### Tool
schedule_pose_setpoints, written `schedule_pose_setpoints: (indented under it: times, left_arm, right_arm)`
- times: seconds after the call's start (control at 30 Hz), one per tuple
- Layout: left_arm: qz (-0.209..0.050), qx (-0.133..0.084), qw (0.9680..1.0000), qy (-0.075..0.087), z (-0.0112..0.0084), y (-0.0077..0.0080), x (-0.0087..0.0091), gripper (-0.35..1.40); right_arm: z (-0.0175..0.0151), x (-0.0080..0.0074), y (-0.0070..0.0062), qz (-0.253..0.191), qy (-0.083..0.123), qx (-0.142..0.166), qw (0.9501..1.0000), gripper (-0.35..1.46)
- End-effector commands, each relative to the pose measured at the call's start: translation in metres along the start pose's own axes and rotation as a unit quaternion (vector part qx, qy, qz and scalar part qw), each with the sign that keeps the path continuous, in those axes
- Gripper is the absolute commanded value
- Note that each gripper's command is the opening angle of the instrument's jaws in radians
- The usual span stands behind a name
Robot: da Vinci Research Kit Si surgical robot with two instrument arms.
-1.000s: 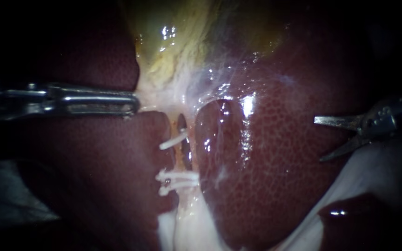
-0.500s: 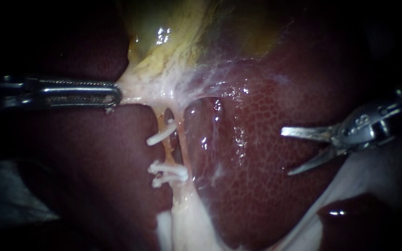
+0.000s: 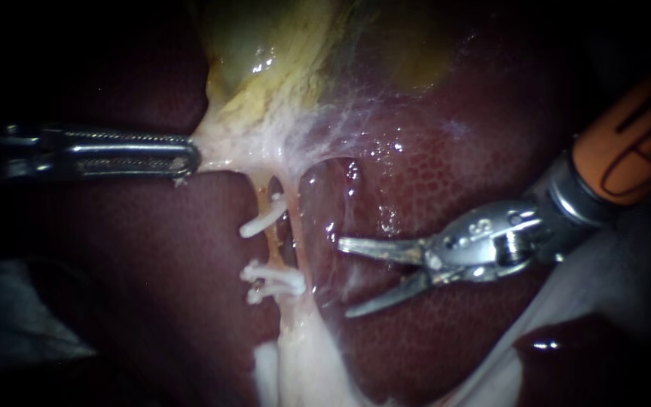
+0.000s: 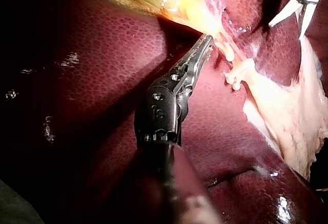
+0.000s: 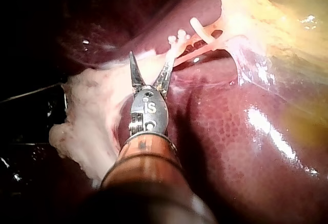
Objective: Go to the cutting position left tube
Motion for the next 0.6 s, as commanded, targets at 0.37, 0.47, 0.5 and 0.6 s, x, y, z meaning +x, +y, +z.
schedule_pose_setpoints:
  times: [0.37, 0.47, 0.5, 0.6]
  left_arm:
    - [0.000, 0.001, 1.0000, 0.000, 0.0001, 0.0003, 0.0001, -0.35]
    - [0.000, 0.001, 1.0000, 0.000, 0.0001, 0.0003, 0.0001, -0.35]
    - [0.000, 0.001, 1.0000, 0.000, 0.0001, 0.0004, 0.0001, -0.35]
    - [0.000, 0.001, 1.0000, 0.000, 0.0001, 0.0004, 0.0001, -0.35]
  right_arm:
    - [0.0045, -0.0017, 0.0019, 0.012, -0.001, 0.005, 0.9999, 1.43]
    - [0.0052, -0.0020, 0.0023, 0.013, -0.001, 0.014, 0.9998, 1.43]
    - [0.0053, -0.0021, 0.0024, 0.014, -0.001, 0.013, 0.9998, 1.42]
    - [0.0059, -0.0024, 0.0028, 0.018, -0.002, 0.013, 0.9998, 1.42]
